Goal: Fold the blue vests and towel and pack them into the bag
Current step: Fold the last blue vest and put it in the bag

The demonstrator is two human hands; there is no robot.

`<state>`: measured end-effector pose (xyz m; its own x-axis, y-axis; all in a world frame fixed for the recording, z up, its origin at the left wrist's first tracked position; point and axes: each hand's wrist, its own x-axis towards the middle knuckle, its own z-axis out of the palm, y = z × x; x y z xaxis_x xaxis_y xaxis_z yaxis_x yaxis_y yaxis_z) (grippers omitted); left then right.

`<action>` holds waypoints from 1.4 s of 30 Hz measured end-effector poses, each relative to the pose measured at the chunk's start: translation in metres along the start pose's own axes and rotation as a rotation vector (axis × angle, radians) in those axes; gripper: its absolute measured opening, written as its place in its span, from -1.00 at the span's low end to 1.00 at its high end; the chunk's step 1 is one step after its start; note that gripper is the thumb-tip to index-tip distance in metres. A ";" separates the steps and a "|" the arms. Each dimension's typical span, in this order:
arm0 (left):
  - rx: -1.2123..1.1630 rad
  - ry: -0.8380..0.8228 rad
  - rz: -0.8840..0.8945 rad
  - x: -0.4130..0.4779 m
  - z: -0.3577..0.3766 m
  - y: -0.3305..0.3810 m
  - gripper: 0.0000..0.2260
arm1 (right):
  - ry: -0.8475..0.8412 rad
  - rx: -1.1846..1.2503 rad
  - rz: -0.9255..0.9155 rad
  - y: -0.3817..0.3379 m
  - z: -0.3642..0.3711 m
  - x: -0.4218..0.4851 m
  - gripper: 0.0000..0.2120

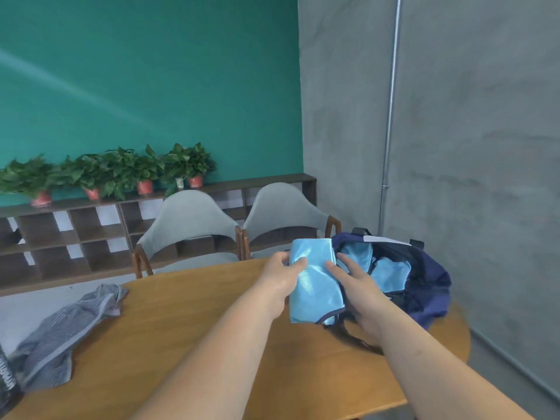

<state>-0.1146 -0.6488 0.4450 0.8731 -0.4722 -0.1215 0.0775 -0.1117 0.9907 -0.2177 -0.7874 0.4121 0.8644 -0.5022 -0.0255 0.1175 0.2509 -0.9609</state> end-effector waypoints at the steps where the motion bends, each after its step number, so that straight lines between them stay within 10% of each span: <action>1: -0.003 -0.006 0.003 0.002 0.010 0.001 -0.70 | 0.037 -0.015 -0.042 -0.007 -0.007 -0.001 -0.55; 12: 0.128 -0.179 0.057 0.037 0.112 -0.002 -0.58 | 0.478 -0.718 -0.203 -0.047 -0.095 0.027 -0.62; 28: 0.647 -0.362 0.200 0.136 0.193 -0.016 -0.48 | 0.537 -1.142 0.108 -0.037 -0.174 0.129 -0.69; 37: 1.254 -0.316 0.553 0.158 0.212 -0.032 -0.57 | 0.597 -1.555 0.068 -0.014 -0.177 0.159 -0.57; 42: 1.349 -0.278 0.666 0.166 0.203 -0.046 -0.58 | 0.491 -2.025 -0.270 -0.015 -0.171 0.165 -0.62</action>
<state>-0.0710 -0.8997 0.3672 0.4436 -0.8836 0.1496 -0.8960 -0.4338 0.0945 -0.1606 -1.0160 0.3753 0.7114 -0.5740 0.4055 -0.6757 -0.7171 0.1705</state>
